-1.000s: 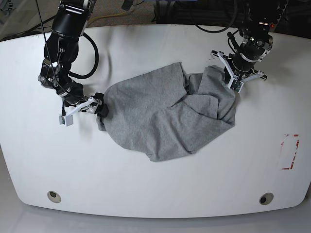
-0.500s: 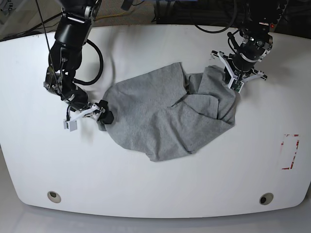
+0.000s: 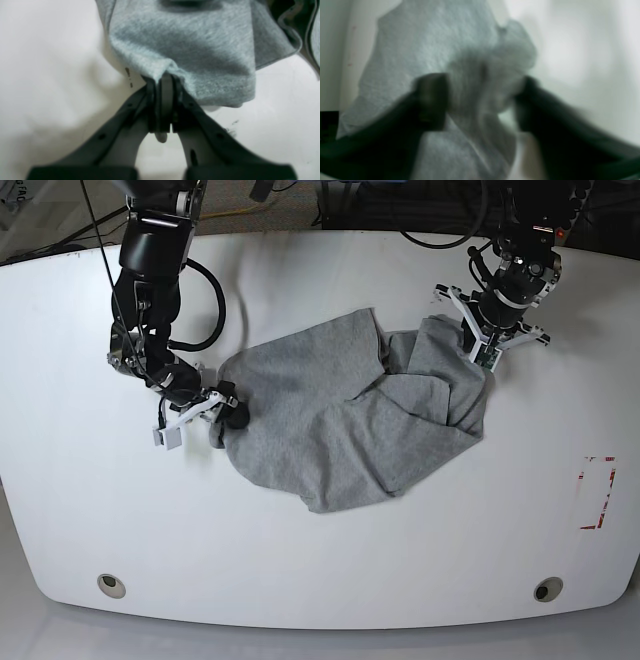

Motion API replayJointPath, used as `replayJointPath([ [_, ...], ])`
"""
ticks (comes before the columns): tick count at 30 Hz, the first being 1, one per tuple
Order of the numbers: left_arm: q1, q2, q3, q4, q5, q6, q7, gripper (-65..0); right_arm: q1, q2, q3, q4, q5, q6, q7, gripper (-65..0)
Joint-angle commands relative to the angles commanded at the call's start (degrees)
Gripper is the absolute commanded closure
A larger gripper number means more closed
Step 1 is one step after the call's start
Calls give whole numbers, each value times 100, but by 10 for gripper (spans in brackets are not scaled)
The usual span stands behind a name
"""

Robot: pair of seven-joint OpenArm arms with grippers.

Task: Fold the T-shirt properly
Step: 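Close both grippers on the T-shirt edges, then lift the T-shirt with both grippers and spread it apart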

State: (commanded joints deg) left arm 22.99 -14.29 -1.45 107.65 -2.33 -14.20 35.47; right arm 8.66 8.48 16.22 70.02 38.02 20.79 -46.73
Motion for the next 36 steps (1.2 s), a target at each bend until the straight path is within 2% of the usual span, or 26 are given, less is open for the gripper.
replayJointPath([
  [10,0,0,0,0,0,0,-9,0,-158,35,18,44,53,18,53,0],
  [19,-132,0,-9,9,0,9,-9,0,-369,53,0,958,0,9,18,0],
  [22,-352,0,-35,9,9,18,0,0,-308,290,-18,1055,0,9,18,0],
  [28,-782,-44,-545,0,26,0,35,0,255,686,-18,1011,9,18,18,0],
  [33,-1336,-457,-703,35,9,-9,607,0,800,1064,-18,1011,53,9,0,0],
  [36,-1697,-615,-712,53,0,-9,730,0,1169,1152,-26,1002,53,18,0,0],
])
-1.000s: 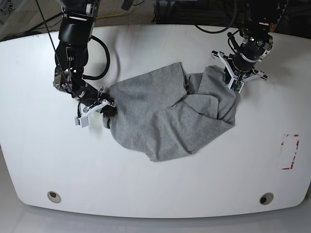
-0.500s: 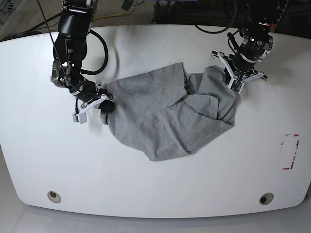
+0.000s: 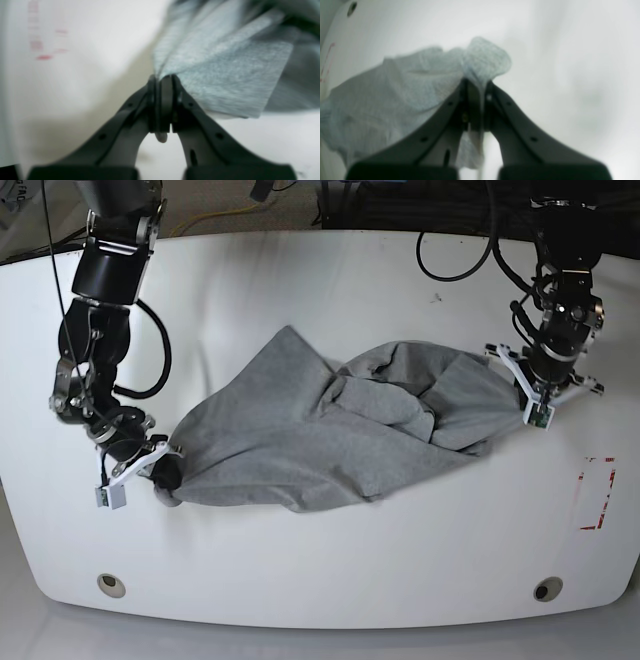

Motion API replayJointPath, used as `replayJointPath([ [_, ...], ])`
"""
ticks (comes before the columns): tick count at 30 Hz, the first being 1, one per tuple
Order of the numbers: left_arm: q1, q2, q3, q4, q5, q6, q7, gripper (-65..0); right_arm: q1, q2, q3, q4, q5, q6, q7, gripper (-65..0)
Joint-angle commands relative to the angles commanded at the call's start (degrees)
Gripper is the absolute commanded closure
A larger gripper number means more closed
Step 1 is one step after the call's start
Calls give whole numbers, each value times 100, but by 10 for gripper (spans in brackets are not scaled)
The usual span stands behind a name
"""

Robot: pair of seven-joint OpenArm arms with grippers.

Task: Fold the T-shirt properly
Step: 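Lift the T-shirt with both grippers and spread it apart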

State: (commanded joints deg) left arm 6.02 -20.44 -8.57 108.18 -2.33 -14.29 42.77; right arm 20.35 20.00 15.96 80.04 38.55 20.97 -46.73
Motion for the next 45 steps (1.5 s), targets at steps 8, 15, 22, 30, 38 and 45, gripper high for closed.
replayJointPath([
  [8,-1327,-211,0,167,18,-9,571,0,1363,105,-9,-299,-53,35,-396,0],
  [15,-2699,-519,0,369,0,-9,1363,0,2734,492,-615,-791,0,35,-466,0],
  [22,-4167,-879,26,378,-9,-9,1741,0,4079,756,-1248,-853,9,35,-475,0],
  [30,-5213,-949,35,378,-9,-97,1987,0,4897,844,-1591,-853,167,44,-782,0],
  [38,-4527,-914,0,598,9,-536,2119,0,3991,1231,-1574,-835,800,44,-809,0],
  [45,-2998,-870,-316,703,0,-563,1960,0,2136,1503,-1152,-809,1829,44,-809,0],
])
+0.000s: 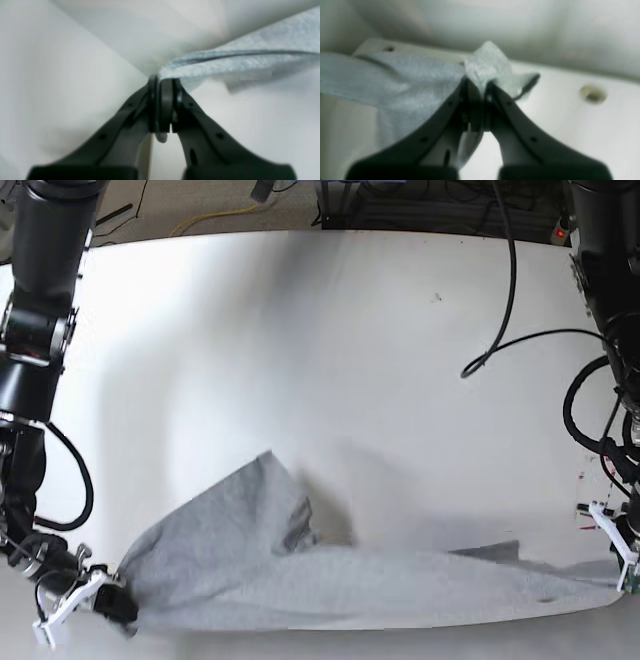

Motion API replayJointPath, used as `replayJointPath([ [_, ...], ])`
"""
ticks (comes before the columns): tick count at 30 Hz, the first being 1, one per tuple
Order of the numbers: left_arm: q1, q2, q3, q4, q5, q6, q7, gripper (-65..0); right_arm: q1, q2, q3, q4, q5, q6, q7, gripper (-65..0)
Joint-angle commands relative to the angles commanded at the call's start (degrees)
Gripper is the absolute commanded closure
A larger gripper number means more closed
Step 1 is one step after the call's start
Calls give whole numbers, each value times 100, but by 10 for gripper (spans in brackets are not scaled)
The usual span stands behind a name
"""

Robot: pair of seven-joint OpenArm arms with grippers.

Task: Fold the T-shirt properly
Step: 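Lift the T-shirt with both grippers and spread it apart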

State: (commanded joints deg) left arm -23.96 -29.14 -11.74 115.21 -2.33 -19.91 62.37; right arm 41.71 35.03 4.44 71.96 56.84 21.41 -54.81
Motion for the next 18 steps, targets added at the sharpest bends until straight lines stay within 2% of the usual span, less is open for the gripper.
replayJointPath([
  [3,932,290,-484,0,0,-9,-281,0,-1099,-62,510,26,114,0,-9,0],
  [9,2400,360,-862,0,0,-9,-800,0,-2505,-466,1178,554,114,0,-264,0],
  [11,2778,501,-932,-9,0,-9,-958,0,-2910,-571,1310,695,114,0,-281,0],
  [18,3727,888,-1213,-9,0,-18,-1046,0,-4114,-870,1662,1248,114,0,-281,0],
])
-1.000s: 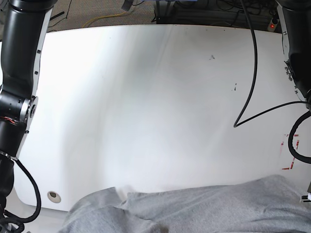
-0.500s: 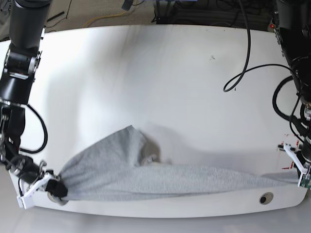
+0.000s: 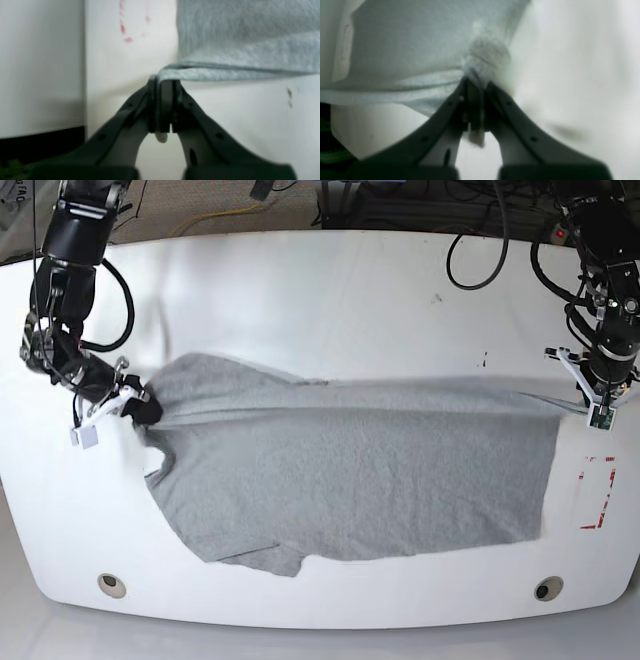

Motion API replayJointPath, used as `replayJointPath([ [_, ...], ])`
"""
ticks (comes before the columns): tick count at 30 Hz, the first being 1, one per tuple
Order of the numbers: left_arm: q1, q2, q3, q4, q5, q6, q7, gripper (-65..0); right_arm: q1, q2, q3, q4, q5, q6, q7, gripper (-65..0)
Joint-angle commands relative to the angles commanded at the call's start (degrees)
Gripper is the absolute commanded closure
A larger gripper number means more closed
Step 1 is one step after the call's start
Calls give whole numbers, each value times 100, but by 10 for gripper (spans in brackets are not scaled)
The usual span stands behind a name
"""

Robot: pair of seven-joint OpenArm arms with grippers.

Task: Fold the T-shirt properly
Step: 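Lift the T-shirt with both grippers and spread it apart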

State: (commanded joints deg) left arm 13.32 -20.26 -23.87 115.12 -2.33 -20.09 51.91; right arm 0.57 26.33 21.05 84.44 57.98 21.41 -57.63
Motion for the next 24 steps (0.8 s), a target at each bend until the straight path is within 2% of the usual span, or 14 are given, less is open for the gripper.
replayJointPath([
  [3,281,62,-26,0,0,0,0,0,-510,-26,123,299,9,0,-9,0],
  [7,651,70,-26,9,0,0,-70,0,-1055,-281,387,563,9,0,-9,0],
  [9,870,88,-26,9,0,0,-360,0,-1248,-334,431,721,9,0,-9,0],
  [12,1134,281,-79,0,0,0,-844,0,-1415,-343,431,809,9,-9,-9,0],
  [16,1248,457,-352,-18,9,0,-1064,0,-1424,-396,431,791,-9,-9,26,0],
  [22,1248,440,-343,-18,9,0,-1099,0,-1125,-536,598,782,-35,-53,18,0],
  [23,1231,440,-343,-26,9,0,-1099,0,-1099,-536,607,782,-26,-53,9,-24],
  [24,1213,431,-343,-26,9,0,-1099,0,-1064,-536,615,782,-9,-53,9,-87],
])
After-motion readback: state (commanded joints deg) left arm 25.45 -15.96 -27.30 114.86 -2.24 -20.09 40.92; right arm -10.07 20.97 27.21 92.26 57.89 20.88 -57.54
